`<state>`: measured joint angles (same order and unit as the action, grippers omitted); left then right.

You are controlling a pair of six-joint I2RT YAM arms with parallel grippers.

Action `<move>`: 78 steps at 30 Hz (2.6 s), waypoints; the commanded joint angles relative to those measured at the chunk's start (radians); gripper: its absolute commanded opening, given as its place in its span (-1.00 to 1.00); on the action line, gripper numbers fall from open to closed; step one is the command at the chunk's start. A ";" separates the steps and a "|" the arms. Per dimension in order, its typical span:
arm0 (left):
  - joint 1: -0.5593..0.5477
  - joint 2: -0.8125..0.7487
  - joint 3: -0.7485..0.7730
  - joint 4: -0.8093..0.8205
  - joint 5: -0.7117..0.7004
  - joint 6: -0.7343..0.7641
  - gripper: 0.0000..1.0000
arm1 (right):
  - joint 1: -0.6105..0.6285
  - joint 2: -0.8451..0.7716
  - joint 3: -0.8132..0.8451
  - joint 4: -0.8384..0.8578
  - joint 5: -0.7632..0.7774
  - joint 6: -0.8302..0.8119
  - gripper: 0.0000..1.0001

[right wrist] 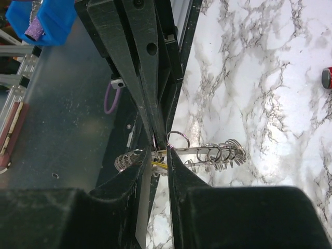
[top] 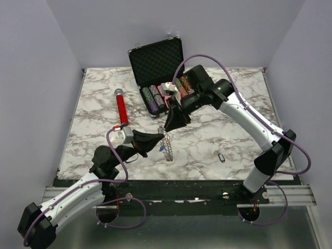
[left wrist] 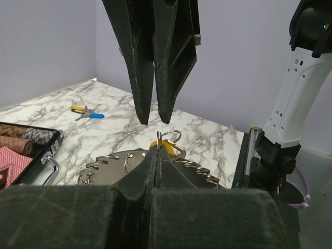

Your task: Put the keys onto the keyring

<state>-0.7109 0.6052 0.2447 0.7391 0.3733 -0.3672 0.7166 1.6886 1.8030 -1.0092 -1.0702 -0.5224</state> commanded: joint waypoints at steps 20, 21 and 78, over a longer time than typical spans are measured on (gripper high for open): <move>0.002 -0.012 0.016 0.100 -0.056 -0.024 -1.00 | 0.029 -0.009 -0.062 0.032 -0.023 0.016 -0.65; 0.002 -0.013 0.015 0.106 -0.060 -0.027 -1.00 | 0.027 -0.009 -0.065 0.032 -0.025 0.016 -0.65; -0.001 0.123 0.441 -0.765 0.098 0.418 0.05 | 0.047 0.000 0.019 -0.160 0.168 -0.271 -0.99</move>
<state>-0.7136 0.7113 0.6437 -0.0078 0.4229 0.0071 0.7582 1.6886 1.7962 -1.1553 -0.9043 -0.7799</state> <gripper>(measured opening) 0.553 0.008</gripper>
